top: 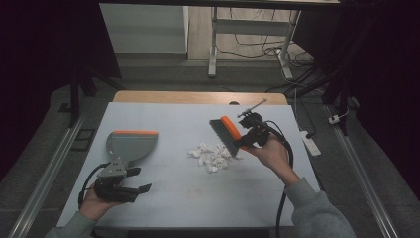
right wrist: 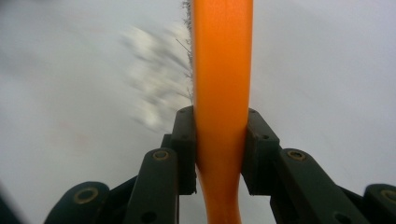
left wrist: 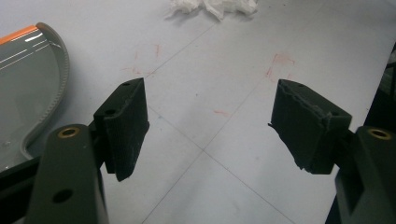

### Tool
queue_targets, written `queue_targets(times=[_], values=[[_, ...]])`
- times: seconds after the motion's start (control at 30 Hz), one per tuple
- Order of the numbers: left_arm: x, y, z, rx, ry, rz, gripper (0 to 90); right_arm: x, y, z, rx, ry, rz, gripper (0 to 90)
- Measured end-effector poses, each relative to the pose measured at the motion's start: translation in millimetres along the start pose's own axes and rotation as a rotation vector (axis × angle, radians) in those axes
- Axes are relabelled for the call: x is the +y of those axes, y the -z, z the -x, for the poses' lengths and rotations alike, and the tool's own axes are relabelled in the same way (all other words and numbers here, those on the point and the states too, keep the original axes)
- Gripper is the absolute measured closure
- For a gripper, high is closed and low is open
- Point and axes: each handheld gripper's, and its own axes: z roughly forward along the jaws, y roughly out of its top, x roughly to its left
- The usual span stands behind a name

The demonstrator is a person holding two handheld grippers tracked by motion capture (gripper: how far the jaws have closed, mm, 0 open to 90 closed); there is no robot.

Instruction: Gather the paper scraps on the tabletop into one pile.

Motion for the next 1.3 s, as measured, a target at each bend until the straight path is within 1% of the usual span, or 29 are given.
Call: queue_targets(times=[0.03, 0.07, 0.1, 0.17, 0.23, 0.27, 0.3, 0.33, 0.37, 0.47, 0.5, 0.57, 0.6, 0.67, 0.7, 0.73, 0.8, 0.83, 0.9, 0.93, 1.07, 1.23, 1.27, 1.3], values=[[0.2, 0.0, 0.0, 0.0, 0.001, 0.002, 28.3, -6.9, -2.4, 7.4, -0.053, -0.02, -0.024, 69.9], [0.5, -0.2, 0.0, -0.001, 0.001, 0.002, 28.3, -13.8, -5.5, 16.0, -0.09, -0.046, -0.05, 69.9], [0.8, -0.7, 0.1, -0.002, -0.001, 0.001, 28.3, -20.2, -8.9, 24.9, -0.108, -0.076, -0.075, 69.9], [1.4, -2.1, 0.3, -0.004, -0.004, -0.004, 28.3, -30.2, -17.1, 39.2, -0.123, -0.122, -0.122, 69.9], [1.8, -3.2, 0.5, -0.005, -0.008, -0.007, 28.3, -34.5, -27.6, 45.5, -0.12, -0.138, -0.166, 69.9], [1.9, -3.4, 0.4, -0.004, -0.007, -0.008, 28.3, -32.8, -29.4, 44.5, -0.118, -0.149, -0.148, 69.9], [1.9, -3.7, 0.2, -0.004, -0.006, -0.008, 28.3, -30.3, -30.3, 43.5, -0.114, -0.145, -0.155, 69.9], [1.9, -4.0, 0.0, -0.005, -0.004, -0.009, 28.3, -26.5, -32.6, 40.8, -0.105, -0.129, -0.166, 69.9], [1.9, -4.1, 0.0, -0.005, -0.004, -0.009, 28.3, -22.3, -35.8, 36.6, -0.095, -0.128, -0.175, 69.9], [1.7, -3.8, 0.0, -0.006, -0.006, -0.01, 28.3, -7.4, -45.3, 22.1, -0.072, -0.088, -0.214, 69.9], [1.4, -3.6, 0.0, -0.006, -0.006, -0.009, 28.3, -3.3, -48.0, 17.6, -0.059, -0.08, -0.216, 69.9], [0.6, -2.7, -0.8, -0.007, -0.005, -0.007, 28.3, 3.1, -50.2, 9.3, -0.03, -0.073, -0.2, 69.9], [0.3, -2.5, -1.2, -0.006, -0.003, -0.006, 28.3, 5.4, -49.3, 5.4, -0.023, -0.065, -0.182, 69.9], [0.0, -2.0, -1.8, -0.005, 0.001, -0.004, 28.3, 5.9, -46.4, 3.2, -0.013, -0.06, -0.164, 69.9], [-0.1, -2.0, -1.8, -0.005, 0.0, -0.004, 28.3, 4.7, -43.5, 4.0, -0.015, -0.063, -0.157, 69.9], [0.0, -2.0, -1.6, -0.006, -0.001, -0.004, 28.3, 2.4, -39.7, 6.2, -0.025, -0.058, -0.137, 69.9], [0.2, -2.4, -1.3, -0.006, -0.004, -0.006, 28.3, -4.3, -28.6, 11.7, -0.032, -0.075, -0.088, 69.9], [0.4, -2.6, -1.3, -0.005, -0.003, -0.006, 28.3, -9.7, -20.8, 16.0, -0.032, -0.082, -0.053, 69.9], [1.1, -3.6, -1.1, -0.005, -0.002, -0.008, 28.3, -17.6, -10.7, 20.8, -0.04, -0.082, -0.007, 69.9], [1.3, -3.9, -0.9, -0.005, -0.002, -0.008, 28.3, -23.2, -4.4, 23.4, -0.034, -0.082, 0.02, 69.9], [1.8, -5.0, -0.1, -0.003, -0.004, -0.014, 28.3, -38.4, 9.3, 24.6, -0.013, -0.067, 0.073, 69.9], [1.4, -4.9, -0.9, 0.001, 0.0, -0.014, 28.3, -59.1, 19.2, 21.9, -0.005, -0.013, 0.143, 69.8], [1.2, -4.8, -1.0, 0.002, 0.0, -0.012, 28.3, -63.7, 20.2, 21.6, -0.004, -0.012, 0.155, 69.8], [1.2, -4.8, -1.3, 0.002, 0.002, -0.011, 28.3, -68.4, 21.2, 21.5, -0.008, -0.001, 0.167, 69.9]])
